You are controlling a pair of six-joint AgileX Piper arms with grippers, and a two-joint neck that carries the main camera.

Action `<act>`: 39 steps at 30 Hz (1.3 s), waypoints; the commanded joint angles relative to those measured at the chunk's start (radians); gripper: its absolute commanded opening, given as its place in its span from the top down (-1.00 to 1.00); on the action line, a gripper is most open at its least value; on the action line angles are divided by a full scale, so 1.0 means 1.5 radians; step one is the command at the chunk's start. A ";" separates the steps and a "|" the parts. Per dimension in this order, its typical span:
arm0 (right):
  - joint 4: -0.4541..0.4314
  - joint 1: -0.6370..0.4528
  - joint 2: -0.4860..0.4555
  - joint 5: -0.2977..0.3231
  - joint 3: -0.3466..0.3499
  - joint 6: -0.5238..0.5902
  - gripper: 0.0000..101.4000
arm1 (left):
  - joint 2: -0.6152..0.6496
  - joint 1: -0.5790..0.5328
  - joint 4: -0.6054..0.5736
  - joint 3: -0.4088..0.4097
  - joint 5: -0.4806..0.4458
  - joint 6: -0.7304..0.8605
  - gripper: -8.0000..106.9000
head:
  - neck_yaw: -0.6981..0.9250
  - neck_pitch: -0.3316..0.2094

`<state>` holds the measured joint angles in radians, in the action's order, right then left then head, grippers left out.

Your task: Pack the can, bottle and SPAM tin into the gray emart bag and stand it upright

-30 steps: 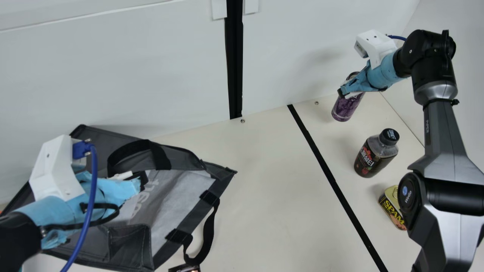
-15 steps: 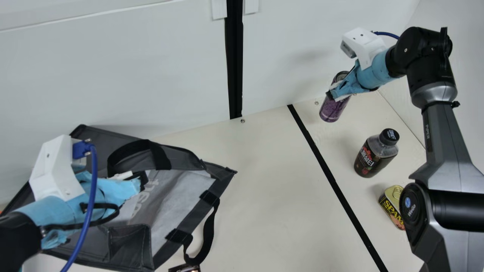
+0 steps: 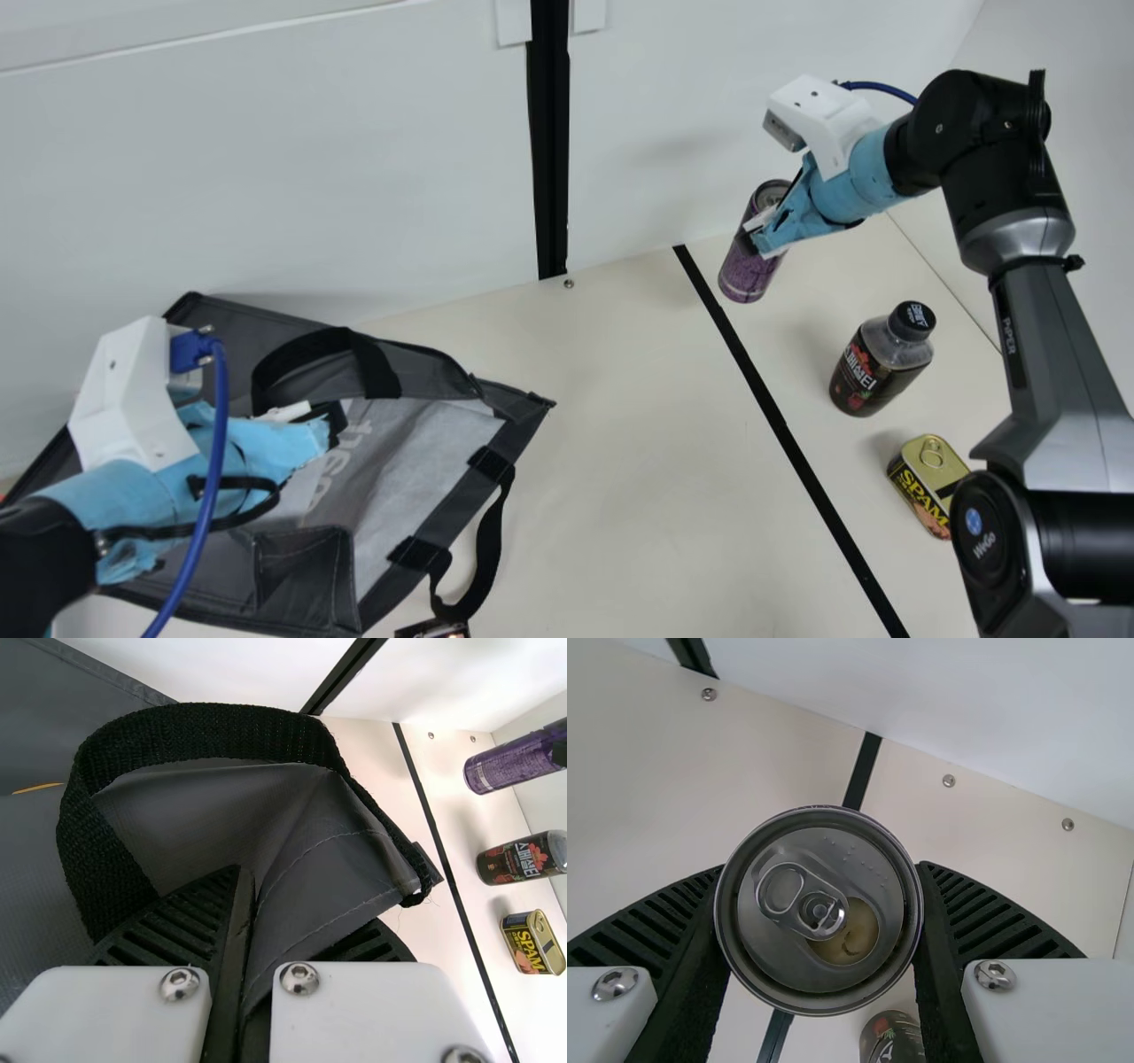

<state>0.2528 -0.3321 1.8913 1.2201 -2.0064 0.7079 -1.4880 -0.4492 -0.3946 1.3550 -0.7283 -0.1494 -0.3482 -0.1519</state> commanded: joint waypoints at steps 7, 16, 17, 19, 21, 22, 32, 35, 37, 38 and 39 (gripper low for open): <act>0.019 0.020 -0.050 0.000 0.065 0.048 1.00 | 0.000 0.000 0.000 0.000 0.000 0.000 1.00 | -0.001 -0.015; 0.043 0.049 -0.103 0.000 0.141 0.085 1.00 | 0.000 0.000 0.000 0.000 0.000 0.000 1.00 | -0.001 -0.015; 0.045 0.052 -0.109 0.000 0.149 0.088 1.00 | 0.000 0.000 0.000 0.000 0.000 0.000 1.00 | -0.001 -0.015; 0.051 0.059 -0.120 0.000 0.166 0.095 1.00 | 0.000 0.000 0.000 0.000 0.000 0.000 1.00 | -0.001 -0.015; 0.056 0.066 -0.131 0.000 0.182 0.102 1.00 | 0.000 0.000 0.000 0.000 0.000 0.000 1.00 | -0.001 -0.015; 0.058 0.069 -0.136 0.000 0.190 0.106 1.00 | 0.000 0.000 0.000 0.000 0.000 0.000 1.00 | -0.001 -0.015; 0.079 0.108 -0.190 0.000 0.265 0.145 1.00 | 0.000 0.000 0.000 0.000 0.000 0.000 1.00 | -0.001 -0.015; 0.083 0.119 -0.205 0.000 0.288 0.157 1.00 | 0.000 0.000 0.000 0.000 0.000 0.000 1.00 | -0.001 -0.015; 0.085 0.126 -0.215 0.000 0.303 0.165 1.00 | 0.000 0.000 0.000 0.000 0.000 0.000 1.00 | -0.001 -0.015; 0.087 0.130 -0.220 0.000 0.311 0.169 1.00 | 0.000 0.000 0.000 0.000 0.000 0.000 1.00 | -0.001 -0.015; 0.088 0.134 -0.225 0.000 0.318 0.173 1.00 | 0.000 0.000 0.000 0.000 0.000 0.000 1.00 | -0.001 -0.015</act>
<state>0.3818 -0.1357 1.5604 1.2195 -1.5439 0.9615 -1.4880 -0.4492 -0.3946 1.3550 -0.7283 -0.1494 -0.3482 -0.1519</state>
